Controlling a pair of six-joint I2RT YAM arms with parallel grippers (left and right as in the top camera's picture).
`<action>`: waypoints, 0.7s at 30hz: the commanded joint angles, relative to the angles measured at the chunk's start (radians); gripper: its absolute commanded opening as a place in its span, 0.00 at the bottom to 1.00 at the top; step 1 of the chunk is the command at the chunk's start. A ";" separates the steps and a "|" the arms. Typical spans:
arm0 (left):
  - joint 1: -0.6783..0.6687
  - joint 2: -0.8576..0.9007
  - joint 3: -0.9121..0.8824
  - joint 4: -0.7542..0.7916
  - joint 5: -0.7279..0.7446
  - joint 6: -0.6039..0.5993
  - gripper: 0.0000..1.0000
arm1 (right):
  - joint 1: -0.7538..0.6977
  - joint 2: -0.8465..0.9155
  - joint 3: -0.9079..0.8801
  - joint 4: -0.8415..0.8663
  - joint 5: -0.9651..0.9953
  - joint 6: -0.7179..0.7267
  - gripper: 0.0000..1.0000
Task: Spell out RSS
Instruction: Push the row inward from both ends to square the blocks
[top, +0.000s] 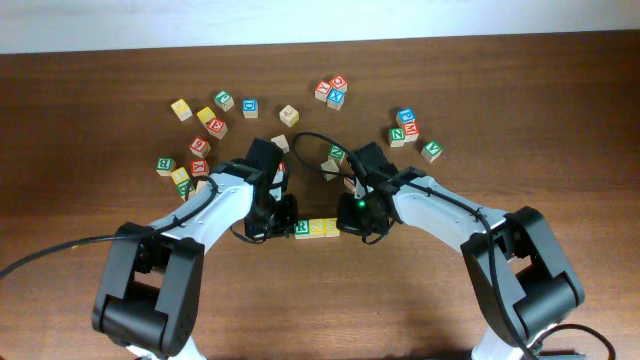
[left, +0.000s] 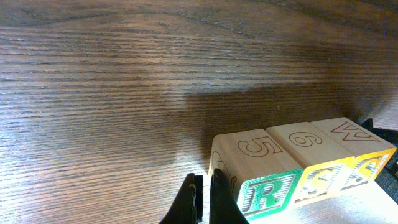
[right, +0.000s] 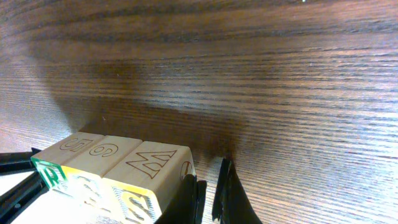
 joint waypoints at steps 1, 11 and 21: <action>-0.013 0.010 -0.006 0.003 0.031 0.013 0.00 | 0.009 0.018 -0.003 0.008 -0.017 -0.010 0.04; -0.013 0.010 -0.007 0.007 0.012 0.013 0.00 | 0.010 0.018 -0.003 0.000 -0.017 -0.010 0.04; -0.008 0.010 -0.006 0.006 -0.026 0.013 0.00 | -0.007 0.016 0.008 -0.061 0.025 -0.029 0.04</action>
